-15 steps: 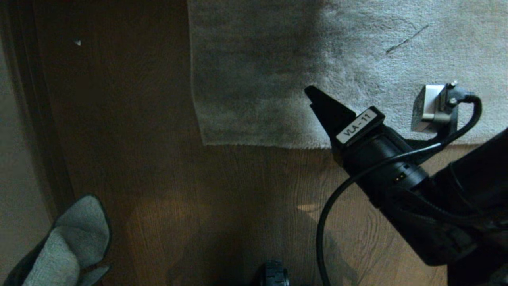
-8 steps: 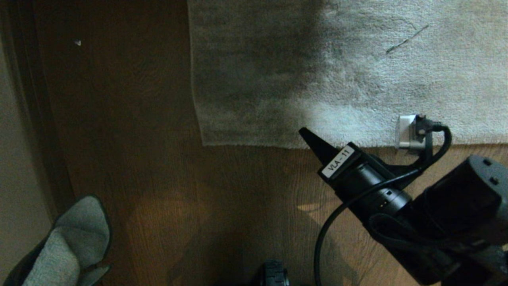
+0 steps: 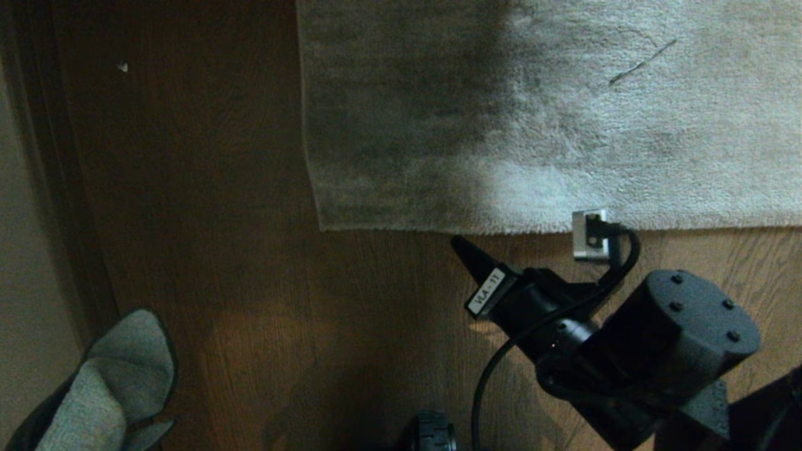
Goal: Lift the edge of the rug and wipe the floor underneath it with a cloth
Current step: Lay down the carpet
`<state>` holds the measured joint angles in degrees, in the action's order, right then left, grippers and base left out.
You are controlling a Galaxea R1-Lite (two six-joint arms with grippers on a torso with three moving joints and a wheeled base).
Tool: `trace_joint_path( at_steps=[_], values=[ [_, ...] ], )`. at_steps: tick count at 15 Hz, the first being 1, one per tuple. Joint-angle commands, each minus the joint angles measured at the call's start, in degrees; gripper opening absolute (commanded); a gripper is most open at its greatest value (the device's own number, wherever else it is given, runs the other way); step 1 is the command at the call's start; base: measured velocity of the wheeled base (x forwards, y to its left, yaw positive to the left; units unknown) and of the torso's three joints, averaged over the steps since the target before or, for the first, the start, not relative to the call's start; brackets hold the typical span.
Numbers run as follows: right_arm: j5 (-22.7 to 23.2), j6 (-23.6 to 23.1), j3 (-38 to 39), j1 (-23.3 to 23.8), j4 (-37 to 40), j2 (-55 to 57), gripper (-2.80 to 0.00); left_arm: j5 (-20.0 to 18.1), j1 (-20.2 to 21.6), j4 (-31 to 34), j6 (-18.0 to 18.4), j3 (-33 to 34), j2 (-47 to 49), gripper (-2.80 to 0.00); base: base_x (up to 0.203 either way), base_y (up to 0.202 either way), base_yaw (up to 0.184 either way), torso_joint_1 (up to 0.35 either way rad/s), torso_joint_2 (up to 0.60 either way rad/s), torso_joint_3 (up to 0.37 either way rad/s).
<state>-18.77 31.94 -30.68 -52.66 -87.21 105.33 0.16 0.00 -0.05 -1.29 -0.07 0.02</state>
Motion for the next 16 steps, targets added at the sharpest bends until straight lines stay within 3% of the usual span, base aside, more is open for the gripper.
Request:
trace_joint_path(
  at_steps=[1, 4, 10, 16],
  values=[
    [-1.51, 0.02, 0.73, 0.66, -2.74, 4.11, -2.8, 0.02, 0.01, -0.04, -0.03, 0.07, -0.02, -2.8, 0.0, 0.0, 0.0, 0.0, 0.0, 0.0],
    [-3.31, -1.26, 1.3, 4.21, -2.74, 5.63, -2.8, 0.02, 0.09, -0.04, -0.03, 0.0, -0.02, -2.8, 0.0, 0.0, 0.0, 0.0, 0.0, 0.0],
    [-2.8, -4.47, 1.79, 16.59, -2.73, 3.69, -2.8, 0.02, 0.0, -0.04, -0.03, 0.01, -0.02, -2.8, 0.0, 0.0, 0.0, 0.0, 0.0, 0.0],
    [-1.64, -4.29, -0.29, 19.17, -2.74, 6.62, -2.8, 0.02, 0.06, -0.04, -0.03, -0.01, -0.02, -2.8, 0.0, 0.0, 0.0, 0.0, 0.0, 0.0]
  ],
)
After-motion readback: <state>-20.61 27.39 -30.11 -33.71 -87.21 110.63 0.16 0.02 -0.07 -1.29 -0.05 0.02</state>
